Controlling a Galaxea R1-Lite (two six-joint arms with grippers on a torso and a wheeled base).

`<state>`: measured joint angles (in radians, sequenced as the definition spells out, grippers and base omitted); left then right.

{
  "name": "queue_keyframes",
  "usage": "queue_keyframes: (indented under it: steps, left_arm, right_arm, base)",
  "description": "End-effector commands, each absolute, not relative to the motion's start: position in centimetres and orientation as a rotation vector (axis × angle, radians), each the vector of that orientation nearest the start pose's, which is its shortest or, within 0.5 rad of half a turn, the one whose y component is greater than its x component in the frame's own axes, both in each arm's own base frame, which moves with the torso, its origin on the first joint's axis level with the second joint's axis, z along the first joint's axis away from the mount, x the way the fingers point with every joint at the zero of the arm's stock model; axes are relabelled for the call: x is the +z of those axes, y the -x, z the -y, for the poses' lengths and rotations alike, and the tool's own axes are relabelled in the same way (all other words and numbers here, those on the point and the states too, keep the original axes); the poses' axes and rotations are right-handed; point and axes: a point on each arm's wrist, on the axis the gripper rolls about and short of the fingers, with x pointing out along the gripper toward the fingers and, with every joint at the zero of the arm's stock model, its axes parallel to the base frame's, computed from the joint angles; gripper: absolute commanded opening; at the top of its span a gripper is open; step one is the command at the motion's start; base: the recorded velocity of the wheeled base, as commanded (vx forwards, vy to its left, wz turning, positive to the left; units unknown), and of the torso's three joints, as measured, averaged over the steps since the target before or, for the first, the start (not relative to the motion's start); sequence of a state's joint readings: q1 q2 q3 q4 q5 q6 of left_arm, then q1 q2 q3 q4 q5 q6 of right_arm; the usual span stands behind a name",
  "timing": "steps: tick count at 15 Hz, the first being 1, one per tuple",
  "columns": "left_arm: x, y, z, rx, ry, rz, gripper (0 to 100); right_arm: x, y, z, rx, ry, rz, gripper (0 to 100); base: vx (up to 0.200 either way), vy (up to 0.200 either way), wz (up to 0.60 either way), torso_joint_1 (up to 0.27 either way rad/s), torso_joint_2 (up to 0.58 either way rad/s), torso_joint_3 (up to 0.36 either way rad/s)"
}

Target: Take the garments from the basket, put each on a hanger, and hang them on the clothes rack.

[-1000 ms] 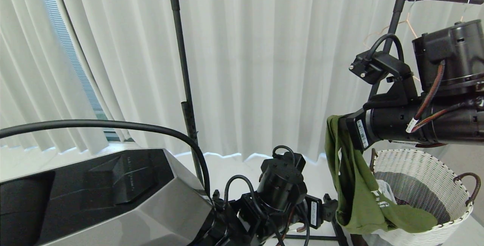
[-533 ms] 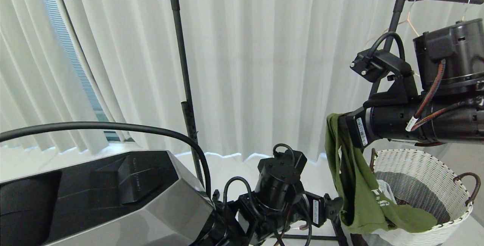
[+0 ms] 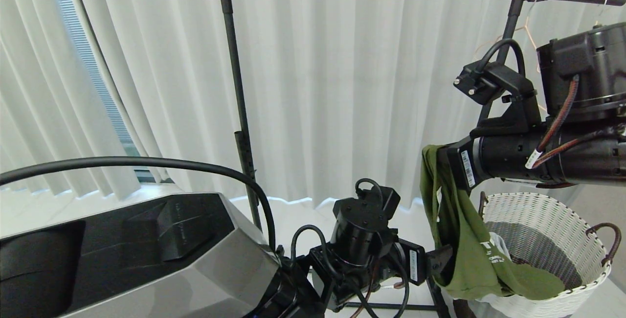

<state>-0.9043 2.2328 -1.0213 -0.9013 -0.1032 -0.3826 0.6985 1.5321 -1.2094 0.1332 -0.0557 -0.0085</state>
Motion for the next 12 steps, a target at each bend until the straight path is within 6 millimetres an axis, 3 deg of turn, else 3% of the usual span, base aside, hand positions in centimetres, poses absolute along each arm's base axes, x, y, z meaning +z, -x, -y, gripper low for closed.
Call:
queue_keyframes:
  steps: [1, 4, 8, 12]
  left_arm:
    - [5.6, -26.5, 32.7, -0.898, 0.219, -0.495, 100]
    - [2.4, -26.5, 33.1, -0.889, 0.181, -0.565, 100]
    - [1.3, -26.0, 33.7, -0.903, 0.166, -0.590, 100]
    - [1.5, -26.4, 34.1, -0.906, 0.179, -0.573, 100]
  right_arm:
    - [27.3, -20.5, -17.2, 0.638, 0.177, -0.421, 0]
    - [27.4, -20.4, -17.2, 0.638, 0.177, -0.417, 0]
    - [27.3, -20.4, -17.2, 0.640, 0.178, -0.419, 0]
    - [27.3, -20.3, -17.3, 0.646, 0.180, -0.421, 0]
  base:
    - [0.000, 0.000, 0.00, 0.000, 0.00, 0.000]
    - [0.000, 0.000, 0.00, 0.000, 0.00, 0.000]
    - [0.000, 0.000, 0.00, 0.000, 0.00, 0.000]
    - [0.000, 0.000, 0.00, 0.000, 0.00, 0.000]
